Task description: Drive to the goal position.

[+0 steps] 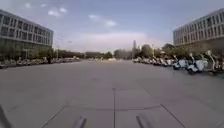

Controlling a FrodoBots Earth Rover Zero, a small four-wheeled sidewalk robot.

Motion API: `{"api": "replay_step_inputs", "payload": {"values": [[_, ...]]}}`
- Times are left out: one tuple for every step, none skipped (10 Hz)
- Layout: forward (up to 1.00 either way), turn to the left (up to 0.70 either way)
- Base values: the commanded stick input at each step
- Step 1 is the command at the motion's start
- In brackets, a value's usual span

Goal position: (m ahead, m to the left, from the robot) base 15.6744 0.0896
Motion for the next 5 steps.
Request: {"api": "replay_step_inputs", "payload": {"values": [[1.00,0.00],[1.00,0.00],[1.00,0.00],[1.00,0.00],[1.00,0.00]]}}
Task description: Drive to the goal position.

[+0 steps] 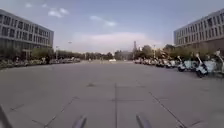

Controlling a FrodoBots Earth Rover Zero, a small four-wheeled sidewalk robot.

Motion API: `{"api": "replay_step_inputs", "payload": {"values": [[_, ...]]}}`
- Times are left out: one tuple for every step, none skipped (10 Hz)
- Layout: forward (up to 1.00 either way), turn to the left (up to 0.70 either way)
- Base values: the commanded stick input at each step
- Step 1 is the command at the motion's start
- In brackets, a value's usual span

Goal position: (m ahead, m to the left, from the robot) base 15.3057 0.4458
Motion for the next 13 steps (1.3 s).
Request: {"api": "replay_step_inputs", "payload": {"values": [[1.00,0.00],[1.00,0.00],[1.00,0.00],[1.00,0.00],[1.00,0.00],[1.00,0.00],[1.00,0.00],[1.00,0.00],[1.00,0.00],[1.00,0.00],[1.00,0.00],[1.00,0.00],[1.00,0.00]]}}
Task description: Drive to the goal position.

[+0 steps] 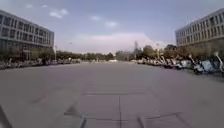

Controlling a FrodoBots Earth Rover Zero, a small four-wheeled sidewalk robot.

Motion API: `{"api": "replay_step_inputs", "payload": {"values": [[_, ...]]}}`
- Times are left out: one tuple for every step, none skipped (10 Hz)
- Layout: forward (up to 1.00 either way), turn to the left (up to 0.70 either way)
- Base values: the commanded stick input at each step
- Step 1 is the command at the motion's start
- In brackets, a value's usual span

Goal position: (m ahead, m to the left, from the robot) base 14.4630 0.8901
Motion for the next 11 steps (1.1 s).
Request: {"api": "replay_step_inputs", "payload": {"values": [[1.00,0.00],[1.00,0.00],[1.00,0.00],[1.00,0.00],[1.00,0.00],[1.00,0.00],[1.00,0.00],[1.00,0.00],[1.00,0.00],[1.00,0.00],[1.00,0.00]]}}
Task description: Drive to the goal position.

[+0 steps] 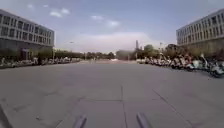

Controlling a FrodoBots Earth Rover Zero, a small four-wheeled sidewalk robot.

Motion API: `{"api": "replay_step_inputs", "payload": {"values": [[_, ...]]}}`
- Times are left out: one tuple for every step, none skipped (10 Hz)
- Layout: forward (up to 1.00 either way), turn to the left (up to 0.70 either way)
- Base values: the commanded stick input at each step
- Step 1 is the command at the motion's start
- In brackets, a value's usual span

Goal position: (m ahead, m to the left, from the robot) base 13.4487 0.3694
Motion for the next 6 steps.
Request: {"api": "replay_step_inputs", "payload": {"values": [[1.00,0.00],[1.00,0.00],[1.00,0.00],[1.00,0.00],[1.00,0.00],[1.00,0.00]]}}
